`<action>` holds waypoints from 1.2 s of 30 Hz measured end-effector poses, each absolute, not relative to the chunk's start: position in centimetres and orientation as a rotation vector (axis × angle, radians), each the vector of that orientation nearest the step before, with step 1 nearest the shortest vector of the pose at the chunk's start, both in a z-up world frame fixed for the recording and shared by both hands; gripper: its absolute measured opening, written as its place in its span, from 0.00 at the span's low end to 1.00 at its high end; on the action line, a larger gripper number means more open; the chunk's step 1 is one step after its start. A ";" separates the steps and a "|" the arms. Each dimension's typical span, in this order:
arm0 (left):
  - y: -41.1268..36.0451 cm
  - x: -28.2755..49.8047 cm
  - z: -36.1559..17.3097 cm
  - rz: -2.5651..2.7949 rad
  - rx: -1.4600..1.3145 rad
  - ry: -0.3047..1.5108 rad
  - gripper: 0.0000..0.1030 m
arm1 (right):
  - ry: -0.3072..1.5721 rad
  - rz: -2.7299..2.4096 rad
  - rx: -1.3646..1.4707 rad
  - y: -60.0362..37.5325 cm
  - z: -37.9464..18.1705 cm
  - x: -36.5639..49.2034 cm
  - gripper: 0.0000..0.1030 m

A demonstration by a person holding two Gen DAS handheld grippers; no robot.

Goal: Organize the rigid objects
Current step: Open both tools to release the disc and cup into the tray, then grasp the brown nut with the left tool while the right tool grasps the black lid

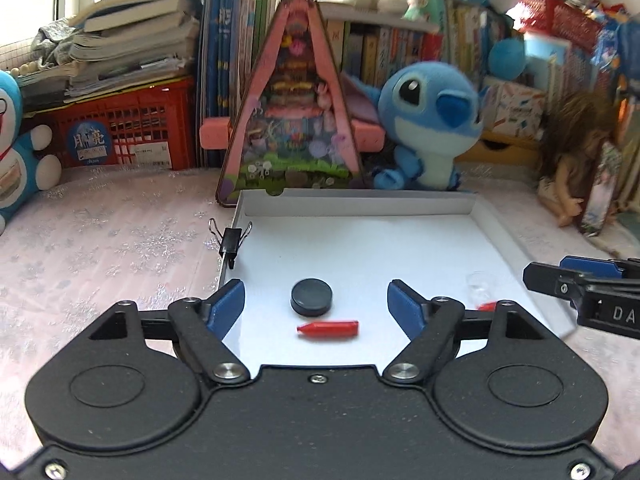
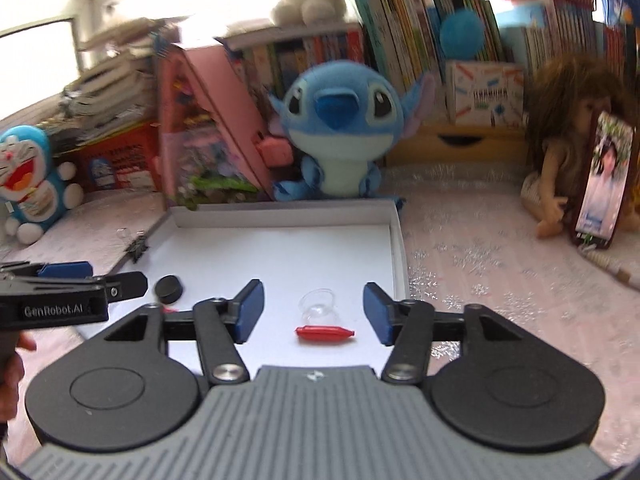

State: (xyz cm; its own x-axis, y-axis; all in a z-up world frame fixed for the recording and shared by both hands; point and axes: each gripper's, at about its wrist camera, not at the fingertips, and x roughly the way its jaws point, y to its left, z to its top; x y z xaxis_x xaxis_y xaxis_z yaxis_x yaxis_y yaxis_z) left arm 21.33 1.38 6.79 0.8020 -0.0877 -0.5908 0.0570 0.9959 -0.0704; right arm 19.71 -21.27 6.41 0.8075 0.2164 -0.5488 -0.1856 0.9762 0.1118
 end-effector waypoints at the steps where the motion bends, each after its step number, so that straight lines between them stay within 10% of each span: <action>1: 1.6 20.5 7.0 -0.086 -0.056 0.627 0.76 | 0.578 0.222 0.043 -21.3 6.6 18.9 0.71; 21: 3.0 6.4 3.7 -0.184 -0.014 0.589 0.78 | 0.447 0.310 -0.003 -22.6 4.7 4.6 0.81; 36: 3.6 3.1 0.1 -0.216 0.005 0.612 0.59 | 0.488 0.308 -0.043 -22.4 1.1 1.5 0.81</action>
State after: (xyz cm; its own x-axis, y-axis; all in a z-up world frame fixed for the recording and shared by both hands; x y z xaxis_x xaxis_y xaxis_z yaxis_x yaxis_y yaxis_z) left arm 3.08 3.56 0.07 0.7966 -0.1993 -0.5707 0.2025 0.9775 -0.0587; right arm 1.50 -22.36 1.14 0.8381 0.2814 -0.4674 -0.3017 0.9528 0.0328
